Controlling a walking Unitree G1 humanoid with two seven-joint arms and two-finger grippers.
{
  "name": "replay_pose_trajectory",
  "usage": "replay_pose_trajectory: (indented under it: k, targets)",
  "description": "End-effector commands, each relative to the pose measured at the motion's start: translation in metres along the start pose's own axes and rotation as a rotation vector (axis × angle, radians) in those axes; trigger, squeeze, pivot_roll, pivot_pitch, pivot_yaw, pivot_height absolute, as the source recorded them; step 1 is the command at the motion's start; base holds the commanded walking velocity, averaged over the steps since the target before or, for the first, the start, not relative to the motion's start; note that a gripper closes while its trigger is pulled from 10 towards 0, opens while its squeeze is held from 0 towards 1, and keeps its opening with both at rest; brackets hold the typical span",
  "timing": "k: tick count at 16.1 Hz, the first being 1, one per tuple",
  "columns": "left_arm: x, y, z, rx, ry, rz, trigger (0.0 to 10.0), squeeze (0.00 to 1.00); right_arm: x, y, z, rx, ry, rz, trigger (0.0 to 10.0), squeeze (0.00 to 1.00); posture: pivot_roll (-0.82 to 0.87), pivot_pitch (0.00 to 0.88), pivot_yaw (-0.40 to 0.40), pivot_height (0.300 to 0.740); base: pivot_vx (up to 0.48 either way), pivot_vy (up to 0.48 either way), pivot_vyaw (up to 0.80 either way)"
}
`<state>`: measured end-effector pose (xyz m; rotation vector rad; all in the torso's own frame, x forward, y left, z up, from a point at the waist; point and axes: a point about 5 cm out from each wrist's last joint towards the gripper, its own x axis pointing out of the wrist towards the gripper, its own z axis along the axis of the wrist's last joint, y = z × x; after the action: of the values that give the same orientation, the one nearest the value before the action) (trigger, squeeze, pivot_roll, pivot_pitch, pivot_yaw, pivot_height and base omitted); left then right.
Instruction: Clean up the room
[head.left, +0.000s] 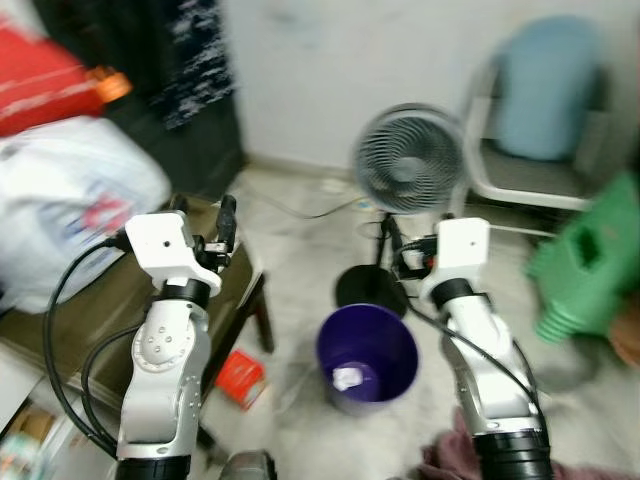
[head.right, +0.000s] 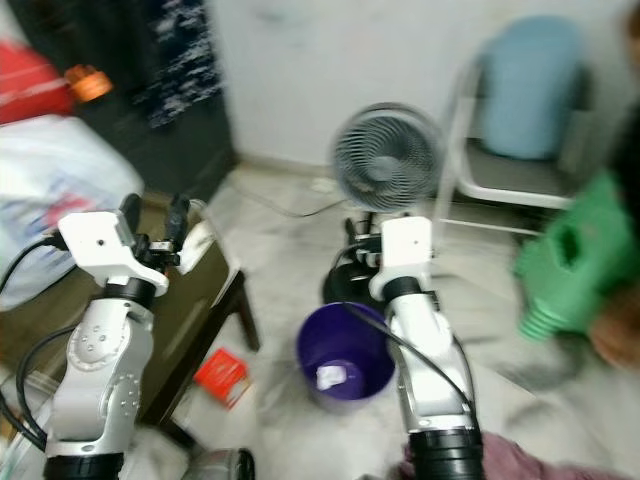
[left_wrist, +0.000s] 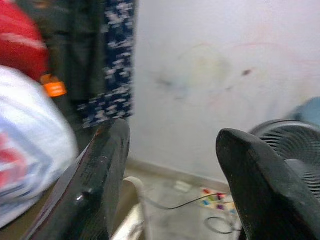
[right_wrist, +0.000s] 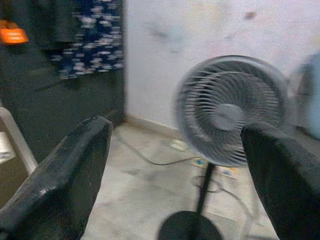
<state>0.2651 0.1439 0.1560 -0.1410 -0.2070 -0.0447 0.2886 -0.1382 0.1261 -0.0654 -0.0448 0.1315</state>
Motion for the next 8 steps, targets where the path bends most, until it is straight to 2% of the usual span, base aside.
replay_pose_trajectory:
  k: [1,4,5,8]
  targets:
    - [0.0,-0.002,0.002,0.001,0.0,-0.008,10.0,0.0,-0.001,-0.003,-0.001,0.001,0.003,-0.004,10.0,0.0,0.0,0.0,0.035,0.74,0.0,0.0,0.8]
    - [-0.002,-0.003,0.003,0.006,0.001,-0.018,10.0,0.0,-0.002,-0.002,-0.002,0.005,0.007,-0.002,10.0,0.0,0.0,0.0,0.036,0.74,0.0,0.0,0.8]
    - [-0.014,0.006,0.0,0.067,0.027,-0.029,10.0,0.0,-0.007,0.0,0.003,0.036,0.0,-0.01,10.0,0.0,0.01,0.0,0.039,0.74,0.0,0.0,0.8]
    - [-0.017,0.011,-0.002,0.08,0.039,-0.021,10.0,0.0,-0.006,-0.001,0.001,0.053,0.003,-0.007,10.0,0.0,0.01,0.0,0.031,0.74,0.0,0.0,0.8]
